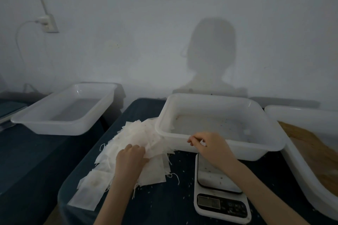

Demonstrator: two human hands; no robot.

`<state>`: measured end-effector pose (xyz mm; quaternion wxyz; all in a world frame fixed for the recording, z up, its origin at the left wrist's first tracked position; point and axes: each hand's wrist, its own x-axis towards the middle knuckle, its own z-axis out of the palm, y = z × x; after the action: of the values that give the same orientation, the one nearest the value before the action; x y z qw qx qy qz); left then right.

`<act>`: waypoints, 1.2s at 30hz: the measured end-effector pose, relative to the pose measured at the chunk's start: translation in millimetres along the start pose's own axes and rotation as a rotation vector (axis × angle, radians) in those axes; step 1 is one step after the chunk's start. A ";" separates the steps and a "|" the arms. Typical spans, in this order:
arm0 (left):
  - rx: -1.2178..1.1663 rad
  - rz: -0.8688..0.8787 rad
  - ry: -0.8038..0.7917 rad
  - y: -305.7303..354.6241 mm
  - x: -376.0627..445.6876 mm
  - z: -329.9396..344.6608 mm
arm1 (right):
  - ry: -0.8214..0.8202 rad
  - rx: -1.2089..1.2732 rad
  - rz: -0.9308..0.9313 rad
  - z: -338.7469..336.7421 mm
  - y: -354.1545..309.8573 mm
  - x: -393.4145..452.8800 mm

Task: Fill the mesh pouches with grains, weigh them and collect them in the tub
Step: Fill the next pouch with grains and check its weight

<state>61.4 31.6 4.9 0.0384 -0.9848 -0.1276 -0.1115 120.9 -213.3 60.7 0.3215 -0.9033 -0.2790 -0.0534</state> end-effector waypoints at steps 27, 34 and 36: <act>-1.098 0.140 -0.009 109.0 -1.9 -59.2 | 0.095 0.680 0.235 8.2 -12.4 -24.5; -1.228 0.175 -0.151 140.4 -2.3 -57.2 | 0.082 0.670 0.315 -15.7 14.3 -35.8; -1.214 0.169 -0.169 146.1 -0.8 -58.9 | 0.083 0.683 0.323 -21.0 19.4 -38.2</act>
<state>86.3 -115.6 55.1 -0.5305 -0.8429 0.0343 -0.0825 101.0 -256.5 56.0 0.6194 -0.7735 -0.1216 0.0573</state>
